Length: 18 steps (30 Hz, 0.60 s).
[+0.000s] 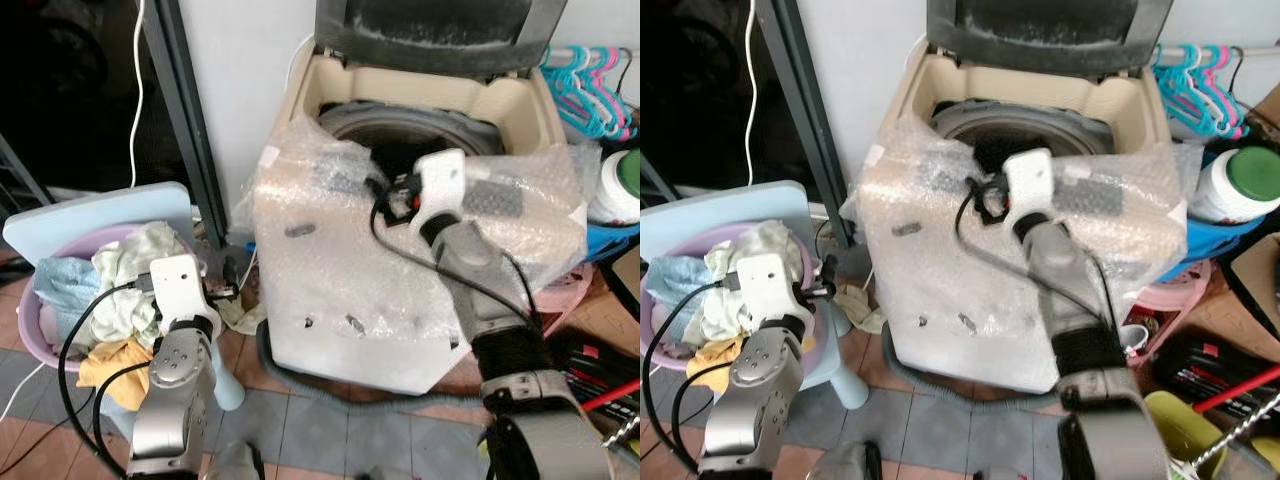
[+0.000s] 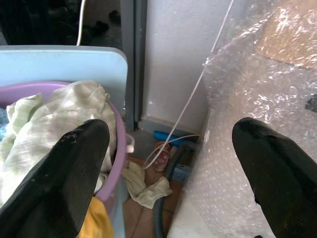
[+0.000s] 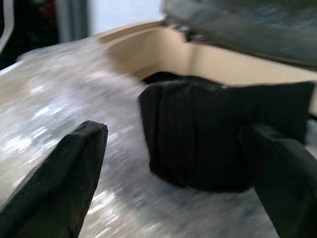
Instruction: Clothes washing
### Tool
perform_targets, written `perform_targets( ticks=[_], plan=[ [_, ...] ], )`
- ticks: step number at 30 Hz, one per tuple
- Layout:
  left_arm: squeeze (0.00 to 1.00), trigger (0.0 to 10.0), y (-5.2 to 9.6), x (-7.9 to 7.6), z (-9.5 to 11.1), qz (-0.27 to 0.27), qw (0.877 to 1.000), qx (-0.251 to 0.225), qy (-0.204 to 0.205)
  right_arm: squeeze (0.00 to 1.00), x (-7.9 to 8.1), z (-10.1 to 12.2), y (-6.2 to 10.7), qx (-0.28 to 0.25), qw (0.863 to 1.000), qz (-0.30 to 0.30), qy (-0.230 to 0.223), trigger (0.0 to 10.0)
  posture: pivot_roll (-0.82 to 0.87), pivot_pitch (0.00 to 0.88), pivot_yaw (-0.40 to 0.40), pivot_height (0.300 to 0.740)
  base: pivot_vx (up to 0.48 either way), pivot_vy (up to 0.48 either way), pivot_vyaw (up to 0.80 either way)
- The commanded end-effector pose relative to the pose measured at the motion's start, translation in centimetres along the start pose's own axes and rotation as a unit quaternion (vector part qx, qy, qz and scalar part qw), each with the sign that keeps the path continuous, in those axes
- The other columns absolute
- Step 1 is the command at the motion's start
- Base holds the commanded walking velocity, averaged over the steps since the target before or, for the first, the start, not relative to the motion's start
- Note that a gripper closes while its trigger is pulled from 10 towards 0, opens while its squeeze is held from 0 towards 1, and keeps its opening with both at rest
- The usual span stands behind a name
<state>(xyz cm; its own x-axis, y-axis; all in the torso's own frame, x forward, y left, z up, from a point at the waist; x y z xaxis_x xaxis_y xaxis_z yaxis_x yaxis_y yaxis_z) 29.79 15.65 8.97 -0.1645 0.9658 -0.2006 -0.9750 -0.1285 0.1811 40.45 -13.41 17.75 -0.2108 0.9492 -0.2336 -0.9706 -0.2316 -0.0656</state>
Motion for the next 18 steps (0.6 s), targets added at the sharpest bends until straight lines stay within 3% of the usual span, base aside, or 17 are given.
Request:
perform_targets(
  ticks=[1,2,3,6,7,8,12,15,17,18],
  plan=[
    [0.00,10.0,0.1,0.1,-0.3,0.006,1.000,0.007,0.000,1.00,-2.9,1.3,-0.4,-0.022,0.998,-0.064,-0.004,10.0,-0.03,0.044,-0.017,0.740,0.000,0.000,0.00],
    [0.00,10.0,0.1,0.1,-0.3,0.006,1.000,0.007,0.000,1.00,-2.9,1.3,-0.4,-0.022,0.998,-0.064,-0.004,10.0,-0.03,0.044,-0.017,0.740,0.000,0.000,0.00],
    [0.00,10.0,0.1,0.1,-0.3,0.007,1.000,0.009,0.000,1.00,-4.9,2.6,-0.4,-0.044,0.993,-0.106,0.004,10.0,-0.03,0.044,-0.017,0.740,0.000,0.000,0.00],
    [0.00,10.0,0.1,0.1,-0.4,0.008,1.000,0.011,0.000,1.00,-4.5,2.7,0.3,-0.060,0.994,-0.092,0.003,10.0,-0.04,0.045,-0.015,0.740,0.000,0.000,0.00],
    [0.00,10.0,0.1,0.1,-0.4,0.008,1.000,0.010,0.000,0.63,-3.9,2.4,0.7,-0.059,0.995,-0.077,0.006,10.0,-0.04,0.045,-0.015,0.740,0.000,0.000,0.00],
    [0.00,10.0,0.1,0.1,-0.4,0.009,1.000,0.010,0.000,0.00,-3.4,2.1,1.1,-0.059,0.996,-0.065,0.007,10.0,-0.04,0.045,-0.015,0.740,0.000,0.000,0.00],
    [0.00,10.0,0.1,0.3,-0.3,0.010,1.000,0.007,0.002,0.00,-1.7,0.2,2.8,-0.038,0.998,-0.039,0.014,10.0,-0.04,0.049,-0.008,0.740,0.000,0.000,0.00],
    [0.00,10.0,0.0,0.5,-0.1,0.014,1.000,0.006,0.008,0.00,-0.7,0.2,3.1,-0.041,0.998,-0.043,0.015,10.0,-0.05,0.051,0.002,0.740,0.000,0.000,0.00],
    [0.00,10.0,-0.1,0.6,0.0,0.017,1.000,0.003,0.004,0.00,0.3,1.3,3.0,-0.072,0.997,-0.006,-0.040,10.0,-0.05,0.051,0.004,0.740,0.000,0.000,0.00],
    [0.00,10.0,-0.2,0.4,0.2,0.014,1.000,-0.002,-0.002,0.00,0.5,1.6,3.1,-0.077,0.996,-0.011,-0.034,10.0,-0.04,0.049,0.005,0.740,0.000,0.000,0.00]
  ],
)
Point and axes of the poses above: a point about 5 cm out from each wrist's last joint towards the gripper, its own y axis pointing back from the gripper into the wrist, its own z axis along the axis of the wrist's last joint, x = y × z, the point moved 4 cm from there along -y, pointing out of the wrist towards the gripper, and after that the axes turned 7 degrees about y, right-handed, at the moved point
